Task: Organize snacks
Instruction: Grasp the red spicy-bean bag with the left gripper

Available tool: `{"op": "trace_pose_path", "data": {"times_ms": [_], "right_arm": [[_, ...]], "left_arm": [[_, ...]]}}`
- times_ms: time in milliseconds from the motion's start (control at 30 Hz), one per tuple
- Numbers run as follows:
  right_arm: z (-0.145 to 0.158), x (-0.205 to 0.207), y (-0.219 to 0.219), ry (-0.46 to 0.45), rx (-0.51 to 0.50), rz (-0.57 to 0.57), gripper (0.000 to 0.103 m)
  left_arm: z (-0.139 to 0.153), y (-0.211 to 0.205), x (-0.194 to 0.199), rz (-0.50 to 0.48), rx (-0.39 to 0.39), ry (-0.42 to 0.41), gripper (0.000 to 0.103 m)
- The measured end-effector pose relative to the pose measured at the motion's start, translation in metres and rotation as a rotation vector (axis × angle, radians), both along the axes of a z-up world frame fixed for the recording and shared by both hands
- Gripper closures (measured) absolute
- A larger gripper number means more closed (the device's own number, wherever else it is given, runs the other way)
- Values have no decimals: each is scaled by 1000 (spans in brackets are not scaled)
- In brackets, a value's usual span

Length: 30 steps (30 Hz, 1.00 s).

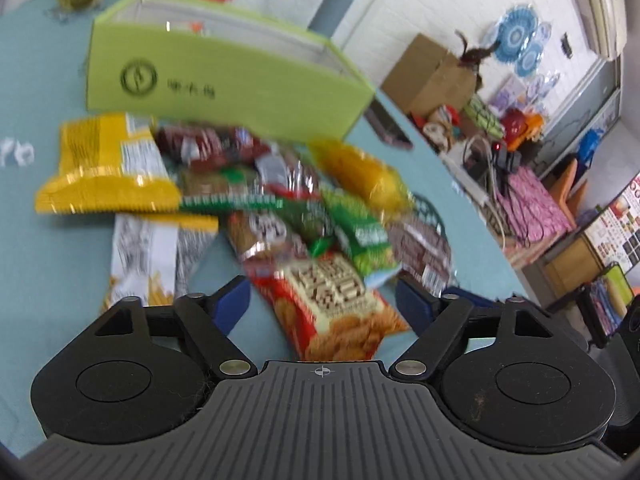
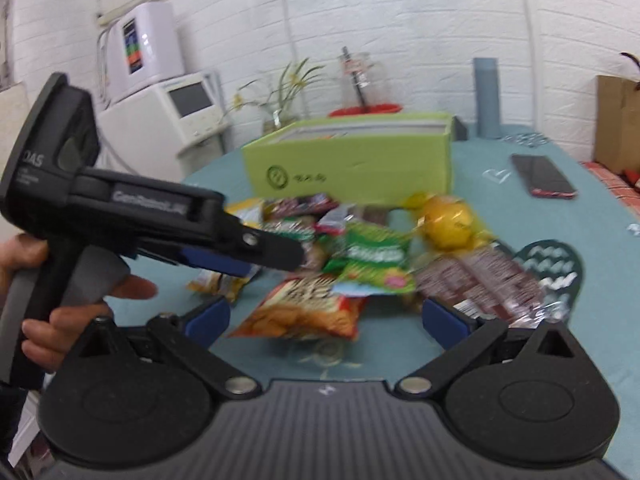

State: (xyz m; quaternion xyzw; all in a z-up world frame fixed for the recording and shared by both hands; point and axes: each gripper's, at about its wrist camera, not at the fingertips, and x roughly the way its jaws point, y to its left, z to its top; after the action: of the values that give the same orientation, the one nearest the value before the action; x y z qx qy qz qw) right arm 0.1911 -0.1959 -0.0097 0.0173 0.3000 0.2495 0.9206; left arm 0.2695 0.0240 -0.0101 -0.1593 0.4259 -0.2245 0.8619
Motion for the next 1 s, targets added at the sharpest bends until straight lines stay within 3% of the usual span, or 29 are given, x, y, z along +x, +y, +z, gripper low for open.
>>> {"op": "trace_pose_path", "data": {"times_ms": [167,200,233,400,567,700,800,900,967,1000], "right_arm": [[-16,21,24,36,-29,57,4],[-17,22,29,47,-32,66,20],[-17,22,33,53,-35,70,25],[-16,-4,39,42,-57,94,25],[-23,-32,43,52,-59,126,12],[-19,-32,37,59,-42,73,11],[-16,-31,33,44,-40,47,10],[-21,-23,36,58,-45,39,11],[-27,-24,41,49,-55,70,17],[-28,-28,47,26,-91,83,20]], "left_arm": [[-12,-9,9,-18,18,39,58],[-14,-9,9,-20,16,37,62],[-15,-8,7,-10,19,30,71],[-21,7,-15,-14,-8,42,81],[-20,6,-58,-31,27,4,77],[-13,6,-65,-8,60,-32,51],[-12,16,-59,21,42,-38,47],[-20,17,-45,18,-10,8,48],[-21,13,-46,-5,-4,-7,54],[-22,10,-48,-22,3,-11,75]]}}
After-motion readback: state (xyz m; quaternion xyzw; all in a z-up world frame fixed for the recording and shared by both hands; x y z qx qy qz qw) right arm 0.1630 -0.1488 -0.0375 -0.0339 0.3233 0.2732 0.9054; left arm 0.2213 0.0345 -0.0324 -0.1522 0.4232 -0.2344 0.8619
